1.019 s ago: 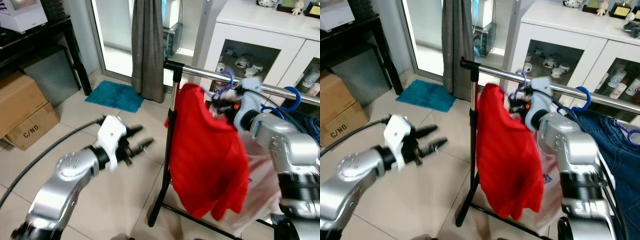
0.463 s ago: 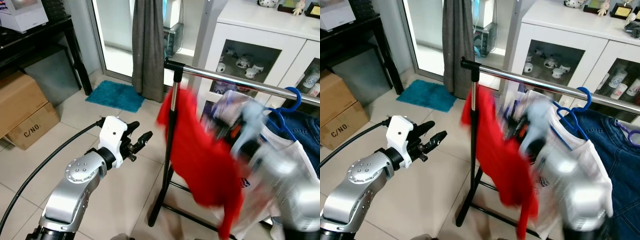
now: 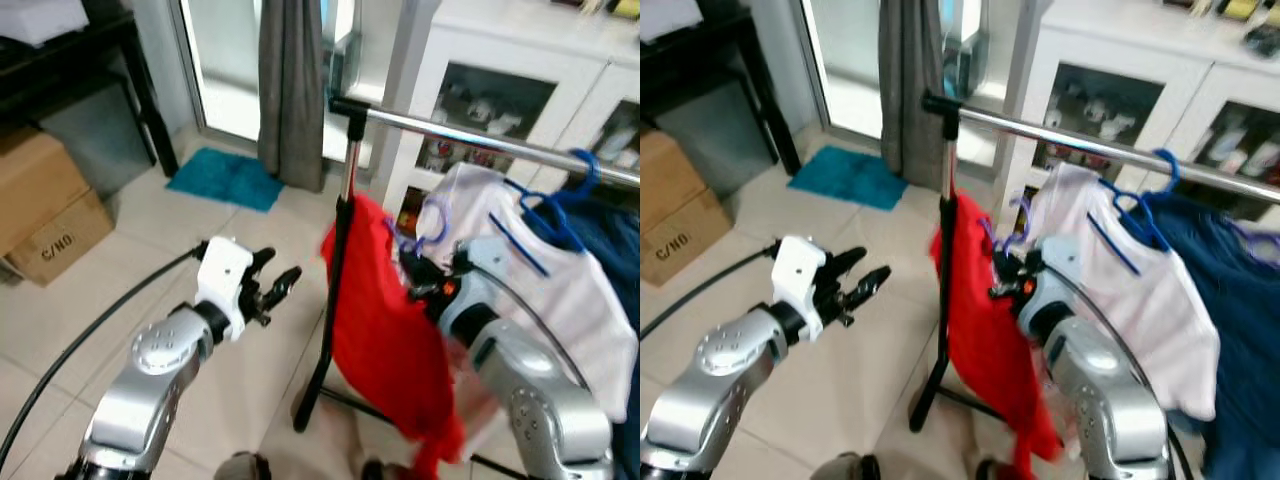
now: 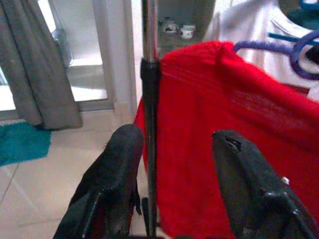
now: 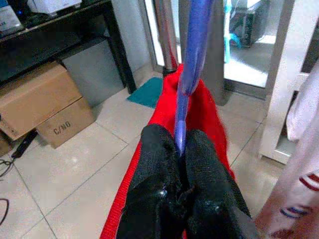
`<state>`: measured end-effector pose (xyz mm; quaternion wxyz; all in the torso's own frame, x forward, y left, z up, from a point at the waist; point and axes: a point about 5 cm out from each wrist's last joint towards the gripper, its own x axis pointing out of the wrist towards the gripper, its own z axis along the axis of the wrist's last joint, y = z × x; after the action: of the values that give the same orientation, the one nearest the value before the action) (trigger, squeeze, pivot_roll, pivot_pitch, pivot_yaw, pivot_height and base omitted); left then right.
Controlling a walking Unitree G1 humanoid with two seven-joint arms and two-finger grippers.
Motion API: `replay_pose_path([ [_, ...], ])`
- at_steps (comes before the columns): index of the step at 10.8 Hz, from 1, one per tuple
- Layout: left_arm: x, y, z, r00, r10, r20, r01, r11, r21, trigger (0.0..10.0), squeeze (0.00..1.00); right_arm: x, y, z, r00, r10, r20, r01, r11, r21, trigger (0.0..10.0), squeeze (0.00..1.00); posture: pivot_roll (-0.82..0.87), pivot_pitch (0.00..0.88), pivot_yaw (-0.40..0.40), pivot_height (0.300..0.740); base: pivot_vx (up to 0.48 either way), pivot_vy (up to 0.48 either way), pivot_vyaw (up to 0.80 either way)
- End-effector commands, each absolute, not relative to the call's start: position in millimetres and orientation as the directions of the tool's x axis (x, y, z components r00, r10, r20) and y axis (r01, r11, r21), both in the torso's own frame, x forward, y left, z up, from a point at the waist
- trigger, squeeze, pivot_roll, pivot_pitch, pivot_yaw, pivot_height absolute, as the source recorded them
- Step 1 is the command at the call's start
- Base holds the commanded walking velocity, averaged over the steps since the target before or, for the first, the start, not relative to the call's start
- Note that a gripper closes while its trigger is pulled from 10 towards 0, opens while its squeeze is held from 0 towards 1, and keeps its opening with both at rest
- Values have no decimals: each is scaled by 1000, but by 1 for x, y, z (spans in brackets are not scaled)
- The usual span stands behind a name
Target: Hang hanger
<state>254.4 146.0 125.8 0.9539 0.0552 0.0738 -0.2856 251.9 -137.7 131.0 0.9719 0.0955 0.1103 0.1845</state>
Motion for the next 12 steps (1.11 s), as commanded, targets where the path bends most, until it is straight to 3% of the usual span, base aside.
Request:
replay_pose_path([
  [1,256,148,129,836,-523,-166,540,838,77,10000,0,253,-136,139,915,383,-130,-351,911,214,0,0,-72,20,-16,740,-277,0,0],
  [5,267,146,129,836,-524,-164,541,836,88,10000,0,256,-127,145,897,435,-81,-408,885,225,0,0,-74,0,-16,740,-277,0,0],
  [6,274,145,130,837,-519,-173,536,841,75,10000,0,257,-114,154,849,527,-35,-508,833,222,0,0,-71,0,-17,740,0,0,0],
  [7,284,141,139,832,-541,-126,547,837,20,10000,1000,257,-105,158,805,594,-12,-581,791,191,0,0,-65,0,-25,740,0,0,0],
  [10,300,124,158,826,-563,-25,560,825,-76,10000,1000,262,-98,168,776,631,25,-626,764,153,0,0,-69,0,-38,740,0,0,0],
  [12,300,106,165,754,-656,10,649,744,-157,10000,1000,260,-93,171,747,664,32,-663,738,126,0,0,-74,0,-35,740,0,0,0],
])
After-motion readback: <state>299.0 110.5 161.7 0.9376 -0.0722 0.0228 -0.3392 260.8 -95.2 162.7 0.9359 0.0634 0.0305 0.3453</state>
